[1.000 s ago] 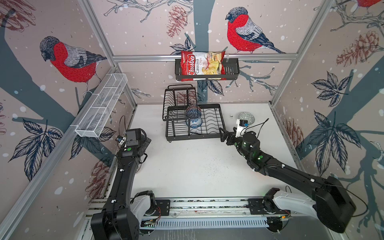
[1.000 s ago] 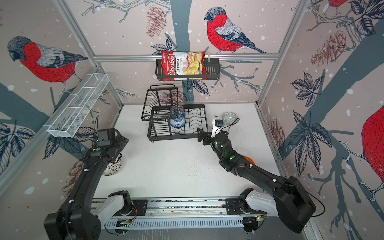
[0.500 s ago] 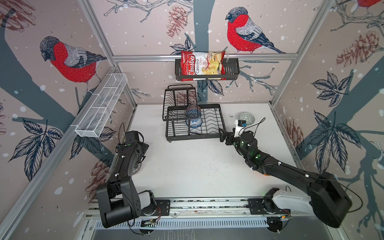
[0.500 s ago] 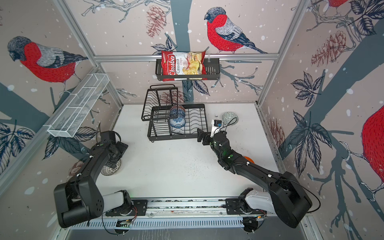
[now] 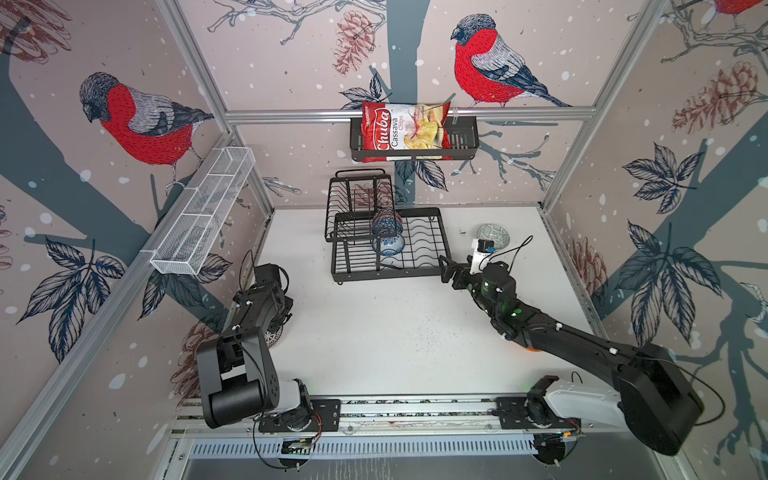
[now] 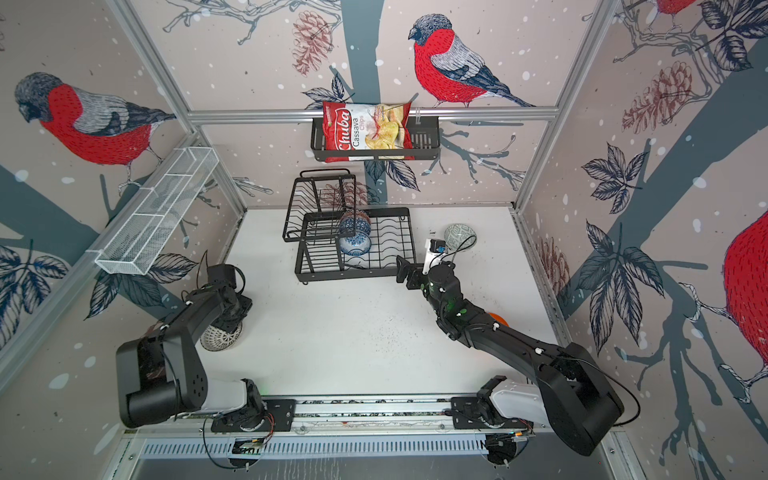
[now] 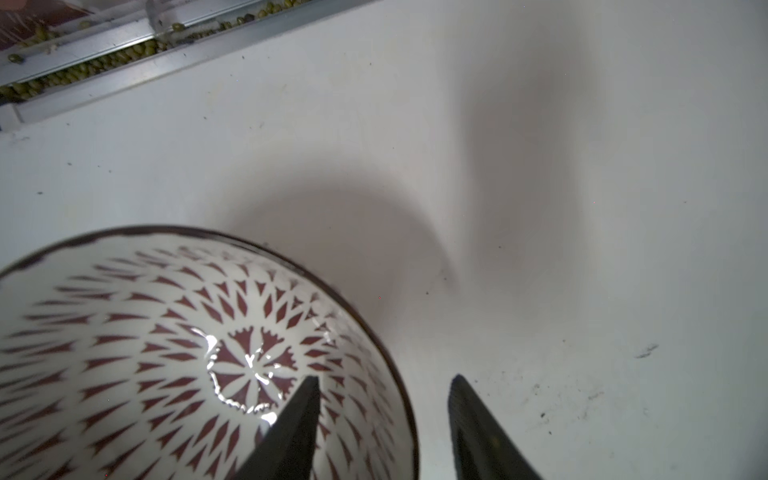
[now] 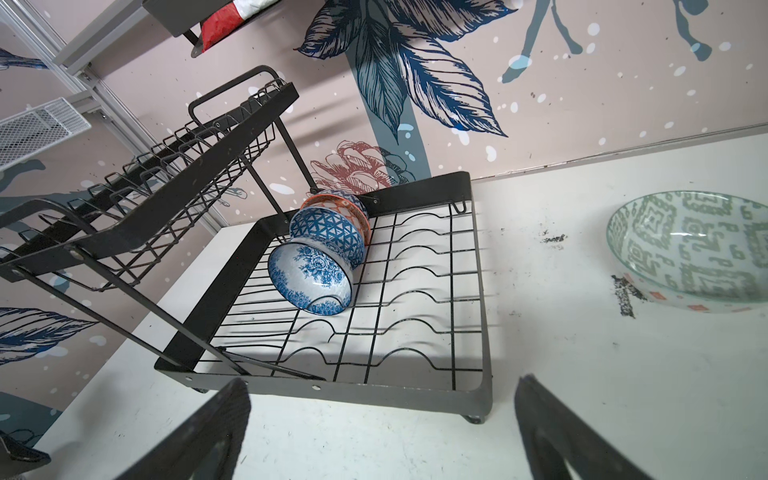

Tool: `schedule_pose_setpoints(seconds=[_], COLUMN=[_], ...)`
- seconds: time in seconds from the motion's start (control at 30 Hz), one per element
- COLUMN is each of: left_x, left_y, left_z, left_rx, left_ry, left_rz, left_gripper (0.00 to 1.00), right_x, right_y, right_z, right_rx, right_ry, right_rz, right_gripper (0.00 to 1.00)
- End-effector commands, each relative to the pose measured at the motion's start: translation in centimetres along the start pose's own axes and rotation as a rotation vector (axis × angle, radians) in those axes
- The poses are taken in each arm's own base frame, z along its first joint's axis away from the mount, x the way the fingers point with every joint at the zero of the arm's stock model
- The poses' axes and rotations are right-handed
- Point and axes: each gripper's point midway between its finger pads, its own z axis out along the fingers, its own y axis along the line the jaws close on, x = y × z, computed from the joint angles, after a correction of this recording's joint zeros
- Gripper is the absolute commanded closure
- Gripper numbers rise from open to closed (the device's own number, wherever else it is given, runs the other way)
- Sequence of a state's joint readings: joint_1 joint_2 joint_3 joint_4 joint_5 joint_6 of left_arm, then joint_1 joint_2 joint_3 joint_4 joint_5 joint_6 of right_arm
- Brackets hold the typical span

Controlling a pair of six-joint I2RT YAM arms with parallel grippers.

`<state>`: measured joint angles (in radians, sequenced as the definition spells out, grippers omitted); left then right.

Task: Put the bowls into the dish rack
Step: 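Grasp the red-patterned white bowl rim with the left gripper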

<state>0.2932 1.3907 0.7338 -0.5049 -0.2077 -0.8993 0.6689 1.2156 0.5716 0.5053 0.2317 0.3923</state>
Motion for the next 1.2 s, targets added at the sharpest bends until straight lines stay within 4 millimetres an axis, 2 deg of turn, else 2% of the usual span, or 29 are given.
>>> schedule_pose_setpoints(seconds=[0.0, 0.03, 0.1, 0.27, 0.4, 0.5, 0.63, 0.8, 1.03, 1.17], left_x=[0.1, 0.1, 0.2, 0.4, 1.0, 1.6, 2.2, 1.7, -0.6, -1.6], left_y=[-0.6, -0.7, -0.9, -1.0, -1.5, -2.1, -3.7, -6.1, -6.9, -7.7], left_z=[0.2, 0.2, 0.0, -0.5, -0.4, -0.4, -1.3, -4.2, -8.8, -12.3], left_rx=[0.034, 0.041, 0.064, 0.117, 0.177, 0.226, 0.33, 0.496, 0.568, 0.648], left_ry=[0.007, 0.008, 0.01, -0.009, -0.006, 0.018, 0.053, 0.03, -0.087, -0.145], left_rz=[0.004, 0.002, 0.001, -0.009, 0.007, 0.006, 0.018, 0.064, 0.125, 0.158], left_gripper=[0.7, 0.72, 0.82, 0.9, 1.0, 1.0, 1.0, 1.0, 1.0, 1.0], right_x=[-0.9, -0.9, -0.9, -0.8, -1.4, -1.7, -1.6, -1.7, -1.8, -1.7], right_y=[0.0, -0.1, -0.1, -0.6, -1.1, -1.4, -1.6, -1.7, -2.6, -3.0], right_z=[-0.1, -0.1, -0.1, 0.1, -0.5, -0.8, -0.7, -0.7, -0.9, -0.8], right_rx=[0.007, 0.01, 0.01, 0.034, 0.045, 0.045, 0.047, 0.047, 0.062, 0.067], right_ry=[-0.034, -0.036, -0.035, -0.024, -0.053, -0.066, -0.065, -0.063, -0.071, -0.067], right_rz=[0.007, 0.009, 0.01, 0.012, 0.022, 0.037, 0.042, 0.049, 0.077, 0.094], right_gripper=[0.0, 0.0, 0.0, 0.0, 0.0, 0.0, 0.01, 0.01, 0.01, 0.01])
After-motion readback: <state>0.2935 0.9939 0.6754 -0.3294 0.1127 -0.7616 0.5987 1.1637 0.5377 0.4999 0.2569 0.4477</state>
